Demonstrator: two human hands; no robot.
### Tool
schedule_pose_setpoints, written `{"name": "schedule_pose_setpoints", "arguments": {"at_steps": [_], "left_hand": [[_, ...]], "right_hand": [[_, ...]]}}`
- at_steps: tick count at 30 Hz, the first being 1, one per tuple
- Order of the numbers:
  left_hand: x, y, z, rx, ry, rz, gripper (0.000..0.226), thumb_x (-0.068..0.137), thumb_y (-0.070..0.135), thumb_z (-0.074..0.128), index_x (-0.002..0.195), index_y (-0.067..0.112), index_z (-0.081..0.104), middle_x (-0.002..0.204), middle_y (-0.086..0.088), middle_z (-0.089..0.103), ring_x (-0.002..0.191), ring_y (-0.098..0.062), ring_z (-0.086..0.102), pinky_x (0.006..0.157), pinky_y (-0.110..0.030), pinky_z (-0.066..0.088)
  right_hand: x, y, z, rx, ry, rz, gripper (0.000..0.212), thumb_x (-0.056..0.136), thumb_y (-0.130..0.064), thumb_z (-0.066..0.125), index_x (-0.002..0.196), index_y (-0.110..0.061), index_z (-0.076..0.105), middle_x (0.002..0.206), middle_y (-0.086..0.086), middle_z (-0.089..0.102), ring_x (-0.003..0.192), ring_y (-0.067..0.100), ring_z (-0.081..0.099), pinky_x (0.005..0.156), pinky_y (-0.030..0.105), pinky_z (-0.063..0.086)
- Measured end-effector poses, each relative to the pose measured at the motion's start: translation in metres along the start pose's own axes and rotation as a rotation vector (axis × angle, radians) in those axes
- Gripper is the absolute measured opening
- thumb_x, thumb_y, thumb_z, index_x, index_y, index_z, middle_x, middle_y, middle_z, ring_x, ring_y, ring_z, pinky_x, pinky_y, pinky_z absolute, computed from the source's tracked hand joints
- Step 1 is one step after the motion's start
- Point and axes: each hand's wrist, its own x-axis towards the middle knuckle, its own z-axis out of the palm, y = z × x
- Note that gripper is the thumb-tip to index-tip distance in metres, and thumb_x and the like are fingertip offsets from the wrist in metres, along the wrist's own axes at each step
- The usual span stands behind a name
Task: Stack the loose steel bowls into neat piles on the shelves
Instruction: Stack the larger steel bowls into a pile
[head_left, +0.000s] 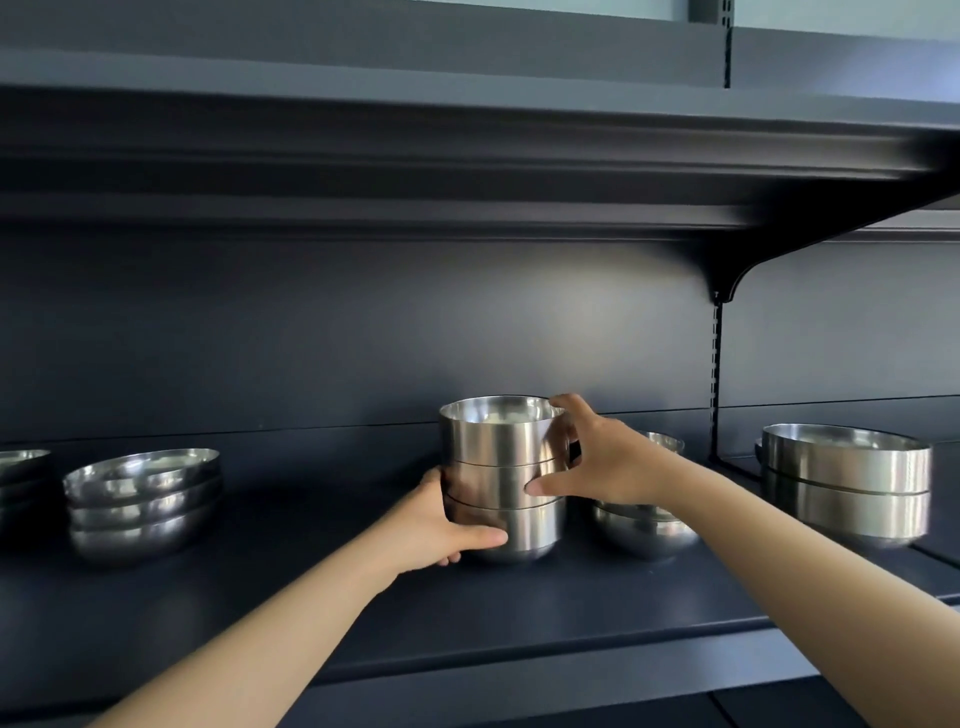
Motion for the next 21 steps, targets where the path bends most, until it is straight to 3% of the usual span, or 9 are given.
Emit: {"name": "schedule_pose_setpoints", "arguments": {"at_steps": [4, 9, 12, 16, 21], "left_hand": [[-0.001, -0.007, -0.005, 0.011, 0.044, 0.007, 0.085, 0.066, 0.037, 0.081, 0.133, 0.023, 0.031, 0.093, 0.004, 0.062, 0.063, -0.009, 0.06, 0.053, -0.018, 0.047], [-0.014, -0.035, -0.033, 0.02, 0.172, 0.001, 0.066, 0.071, 0.031, 0.08, 0.117, 0.033, 0.033, 0.093, 0.006, 0.063, 0.06, -0.011, 0.06, 0.052, -0.022, 0.051], [-0.02, -0.054, -0.057, 0.023, 0.247, -0.004, 0.061, 0.073, 0.024, 0.079, 0.11, 0.042, 0.034, 0.089, 0.014, 0.059, 0.056, -0.009, 0.06, 0.05, -0.02, 0.05], [-0.02, -0.081, -0.085, 0.019, 0.321, -0.039, 0.07, 0.076, 0.018, 0.077, 0.134, 0.028, 0.04, 0.102, 0.012, 0.059, 0.056, -0.013, 0.06, 0.05, -0.021, 0.048], [-0.02, -0.103, -0.085, 0.056, 0.375, -0.019, 0.089, 0.078, 0.023, 0.075, 0.148, 0.025, 0.021, 0.128, 0.004, 0.051, 0.056, -0.011, 0.062, 0.052, -0.019, 0.047]], "right_hand": [[0.0, -0.01, 0.015, 0.095, 0.062, -0.007, 0.093, 0.062, -0.049, 0.081, 0.134, -0.028, 0.025, 0.09, -0.019, 0.055, 0.077, 0.0, 0.053, 0.063, 0.013, 0.037], [0.016, -0.042, 0.046, 0.129, 0.059, -0.078, 0.095, 0.066, -0.046, 0.079, 0.138, -0.024, 0.021, 0.092, -0.014, 0.053, 0.09, 0.014, 0.052, 0.077, 0.024, 0.038], [0.03, -0.064, 0.067, 0.125, 0.042, -0.099, 0.099, 0.07, -0.045, 0.077, 0.142, -0.026, 0.013, 0.112, 0.0, 0.054, 0.098, 0.018, 0.051, 0.081, 0.026, 0.038], [0.044, -0.091, 0.087, 0.075, 0.018, -0.113, 0.091, 0.073, -0.041, 0.074, 0.14, -0.027, 0.014, 0.12, 0.007, 0.05, 0.103, 0.025, 0.052, 0.082, 0.029, 0.04], [0.05, -0.106, 0.096, 0.033, 0.018, -0.089, 0.092, 0.077, -0.036, 0.072, 0.144, -0.024, 0.01, 0.125, 0.011, 0.047, 0.11, 0.032, 0.053, 0.081, 0.029, 0.039]]}}
